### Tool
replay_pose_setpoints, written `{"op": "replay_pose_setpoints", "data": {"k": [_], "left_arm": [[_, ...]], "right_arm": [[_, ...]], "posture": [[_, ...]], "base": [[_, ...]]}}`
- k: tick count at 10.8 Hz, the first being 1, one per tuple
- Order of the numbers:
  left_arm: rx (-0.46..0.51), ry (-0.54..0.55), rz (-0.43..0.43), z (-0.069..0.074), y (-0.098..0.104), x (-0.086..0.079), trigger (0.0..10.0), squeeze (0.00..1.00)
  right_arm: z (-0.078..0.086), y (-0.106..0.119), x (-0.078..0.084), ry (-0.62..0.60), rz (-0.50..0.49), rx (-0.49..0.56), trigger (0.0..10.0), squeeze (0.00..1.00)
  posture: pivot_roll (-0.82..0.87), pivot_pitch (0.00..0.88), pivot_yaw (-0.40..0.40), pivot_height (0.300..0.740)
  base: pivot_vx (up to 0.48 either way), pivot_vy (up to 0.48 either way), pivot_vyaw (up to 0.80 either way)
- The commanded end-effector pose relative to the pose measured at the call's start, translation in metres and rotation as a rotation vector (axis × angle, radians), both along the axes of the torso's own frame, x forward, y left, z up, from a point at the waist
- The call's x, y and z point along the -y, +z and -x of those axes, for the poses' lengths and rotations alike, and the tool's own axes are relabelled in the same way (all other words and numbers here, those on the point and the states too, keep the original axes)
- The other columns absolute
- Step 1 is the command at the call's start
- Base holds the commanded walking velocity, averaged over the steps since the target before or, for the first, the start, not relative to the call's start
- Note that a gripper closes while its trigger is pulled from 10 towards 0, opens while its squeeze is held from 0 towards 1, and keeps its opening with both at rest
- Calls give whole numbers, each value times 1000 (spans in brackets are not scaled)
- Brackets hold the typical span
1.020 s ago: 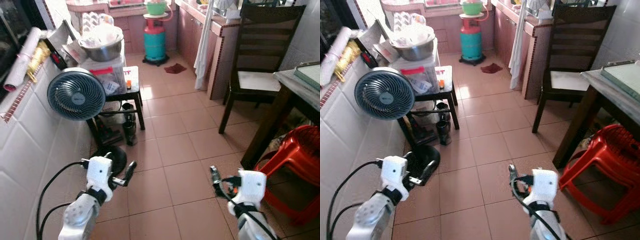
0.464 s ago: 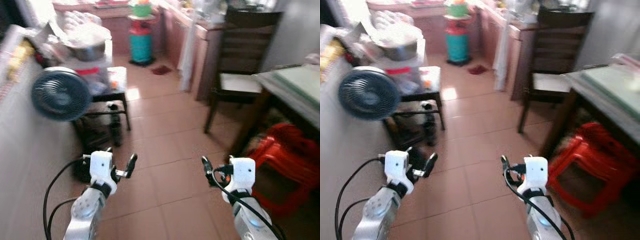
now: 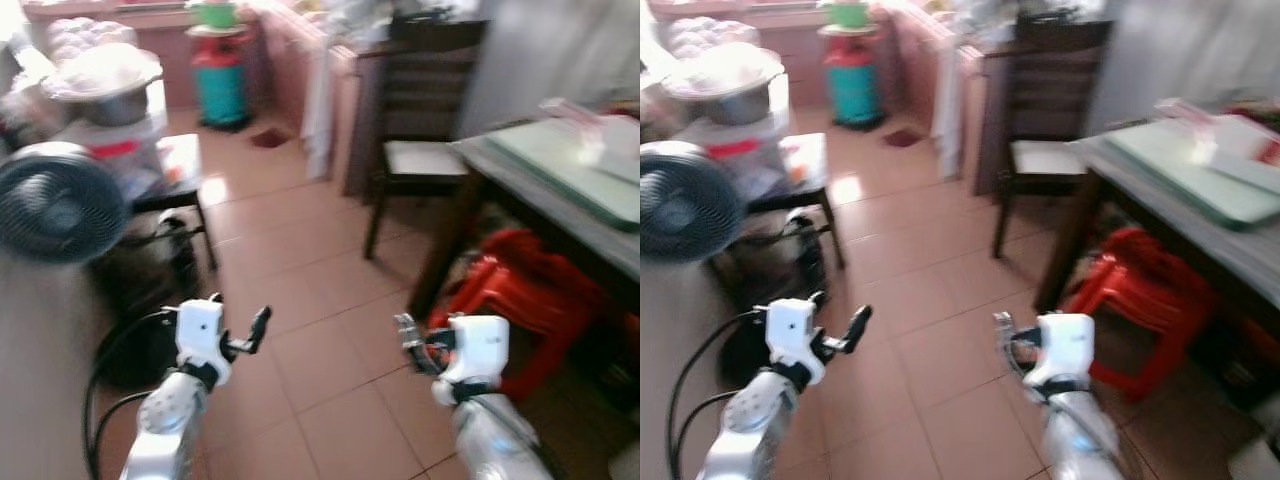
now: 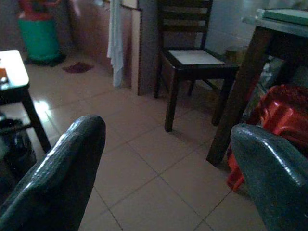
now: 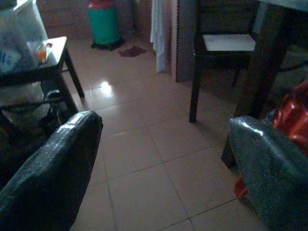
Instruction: Setting the table
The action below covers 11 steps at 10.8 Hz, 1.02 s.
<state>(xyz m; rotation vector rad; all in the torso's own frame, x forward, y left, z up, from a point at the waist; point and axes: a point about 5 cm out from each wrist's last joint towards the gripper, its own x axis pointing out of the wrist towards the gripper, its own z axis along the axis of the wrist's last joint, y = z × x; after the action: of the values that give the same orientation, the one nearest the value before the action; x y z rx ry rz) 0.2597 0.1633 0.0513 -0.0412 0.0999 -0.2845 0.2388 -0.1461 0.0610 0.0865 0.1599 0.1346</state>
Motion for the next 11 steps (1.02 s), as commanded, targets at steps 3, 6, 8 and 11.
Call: {"op": "replay_pose_setpoints", "data": {"k": [3, 6, 8, 11], "left_arm": [[29, -20, -2, -9, 7, 2, 10000, 0], [32, -31, -4, -12, 8, 3, 10000, 0], [27, -48, -9, -14, 6, 5, 10000, 0], [26, -64, -5, -19, 7, 10, 10000, 0]], "right_arm": [[0, -2, 6, -40, 6, -10, 10000, 0], [-1, -3, 9, -59, 7, -9, 10000, 0], [2, -3, 9, -74, 6, -8, 10000, 0], [6, -4, 13, -102, 13, -15, 10000, 0]], "posture": [[103, 0, 31, 740], [90, 0, 49, 740], [68, 0, 64, 740], [52, 0, 76, 740]], "base": [[0, 0, -800], [0, 0, -800], [0, 0, -800], [0, 0, -800]]}}
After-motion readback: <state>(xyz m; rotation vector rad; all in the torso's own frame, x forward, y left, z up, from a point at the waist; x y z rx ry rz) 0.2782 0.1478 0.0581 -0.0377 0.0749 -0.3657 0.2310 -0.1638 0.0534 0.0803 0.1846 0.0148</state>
